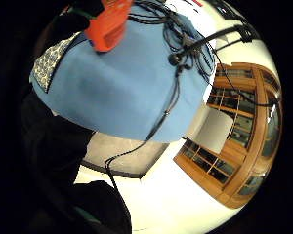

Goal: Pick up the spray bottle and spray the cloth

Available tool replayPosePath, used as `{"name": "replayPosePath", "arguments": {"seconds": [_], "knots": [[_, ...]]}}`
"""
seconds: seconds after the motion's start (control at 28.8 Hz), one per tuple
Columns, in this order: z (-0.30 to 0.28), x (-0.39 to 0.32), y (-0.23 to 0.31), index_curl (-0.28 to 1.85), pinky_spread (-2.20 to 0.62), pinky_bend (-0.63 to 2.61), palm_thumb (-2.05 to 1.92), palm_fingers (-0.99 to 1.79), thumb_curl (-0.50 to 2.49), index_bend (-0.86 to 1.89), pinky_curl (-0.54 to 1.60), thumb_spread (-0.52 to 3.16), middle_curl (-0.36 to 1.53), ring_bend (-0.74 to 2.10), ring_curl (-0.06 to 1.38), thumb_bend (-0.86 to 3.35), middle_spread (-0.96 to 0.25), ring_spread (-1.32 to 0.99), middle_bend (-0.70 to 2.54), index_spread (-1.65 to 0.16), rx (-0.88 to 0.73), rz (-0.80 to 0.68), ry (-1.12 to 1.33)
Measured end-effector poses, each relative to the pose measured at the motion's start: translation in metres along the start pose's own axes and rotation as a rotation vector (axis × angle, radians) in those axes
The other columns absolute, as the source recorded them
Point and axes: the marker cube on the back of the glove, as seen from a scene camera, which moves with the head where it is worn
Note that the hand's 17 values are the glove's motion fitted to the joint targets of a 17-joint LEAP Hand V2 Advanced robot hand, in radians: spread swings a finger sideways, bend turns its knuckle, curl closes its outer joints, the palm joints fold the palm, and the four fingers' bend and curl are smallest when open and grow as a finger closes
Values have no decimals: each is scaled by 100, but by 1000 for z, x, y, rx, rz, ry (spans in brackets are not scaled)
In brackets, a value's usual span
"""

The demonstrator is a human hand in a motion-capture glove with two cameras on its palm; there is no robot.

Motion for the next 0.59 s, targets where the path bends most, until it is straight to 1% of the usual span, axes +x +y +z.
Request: {"name": "replayPosePath", "arguments": {"seconds": [0.17,0.38,0.49,0.59], "knots": [[-24,30,-6,30,21,16,54,65,23,16,22,122,33,37,29,13,-5,-7,31,-34,26,86,2],[-48,60,-25,31,21,16,55,68,24,16,23,123,35,37,30,11,-4,-7,32,-33,79,140,-44],[-54,74,-37,30,20,18,55,69,24,14,24,123,36,38,31,9,-4,-7,32,-33,116,146,-106],[-57,82,-45,30,20,18,55,71,25,12,24,122,36,39,32,7,-4,-7,32,-33,157,121,-190]]}}
